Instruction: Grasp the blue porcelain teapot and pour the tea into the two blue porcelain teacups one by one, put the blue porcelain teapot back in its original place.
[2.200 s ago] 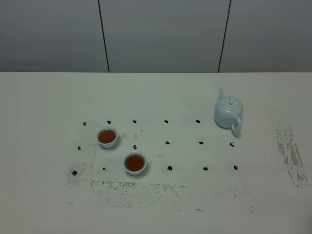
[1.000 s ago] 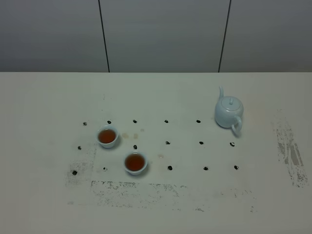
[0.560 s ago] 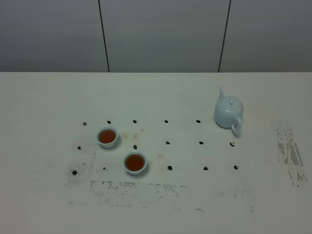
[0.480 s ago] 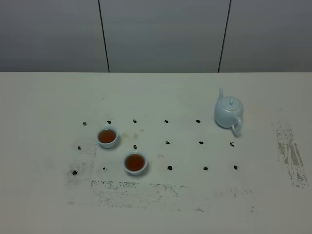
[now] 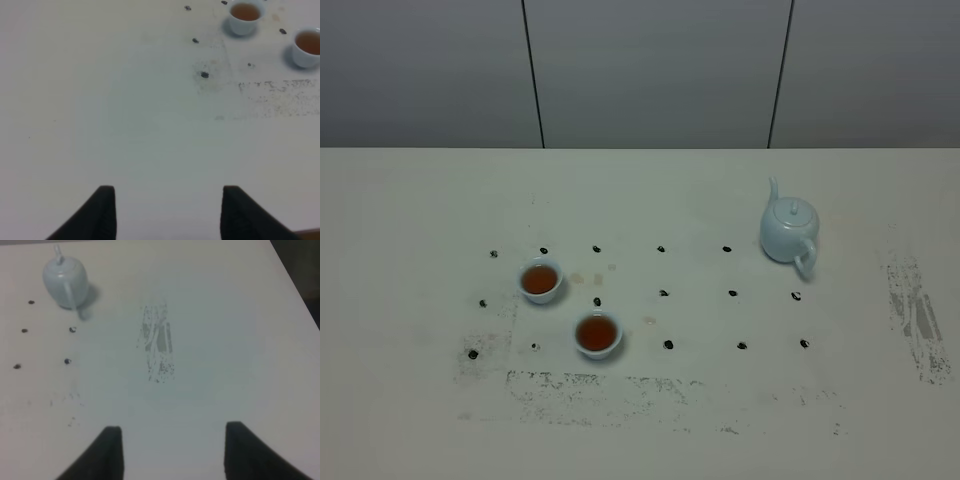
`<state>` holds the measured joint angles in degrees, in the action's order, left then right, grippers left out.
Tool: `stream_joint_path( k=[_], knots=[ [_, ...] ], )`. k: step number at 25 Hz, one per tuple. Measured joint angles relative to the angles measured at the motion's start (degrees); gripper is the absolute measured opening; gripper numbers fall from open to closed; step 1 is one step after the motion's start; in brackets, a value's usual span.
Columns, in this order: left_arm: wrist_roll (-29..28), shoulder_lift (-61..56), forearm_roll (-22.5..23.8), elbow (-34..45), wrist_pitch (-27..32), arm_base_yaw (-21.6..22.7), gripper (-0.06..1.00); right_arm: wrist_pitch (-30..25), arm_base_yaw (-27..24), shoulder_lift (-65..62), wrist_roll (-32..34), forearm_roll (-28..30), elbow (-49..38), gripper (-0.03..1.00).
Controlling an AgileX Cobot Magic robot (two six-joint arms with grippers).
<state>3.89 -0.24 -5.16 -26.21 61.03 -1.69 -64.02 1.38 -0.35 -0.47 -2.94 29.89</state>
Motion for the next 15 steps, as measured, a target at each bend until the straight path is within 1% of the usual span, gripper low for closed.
stream_joint_path(
  k=[5,15],
  knots=[
    [0.00,0.00,0.00,0.00,0.00,0.00,0.49,0.00,-1.48,0.00,0.00,0.02,0.00,0.44],
    [0.00,0.00,0.00,0.00,0.00,0.00,0.49,0.00,-1.67,0.00,0.00,-0.04,0.00,0.44]
  ],
)
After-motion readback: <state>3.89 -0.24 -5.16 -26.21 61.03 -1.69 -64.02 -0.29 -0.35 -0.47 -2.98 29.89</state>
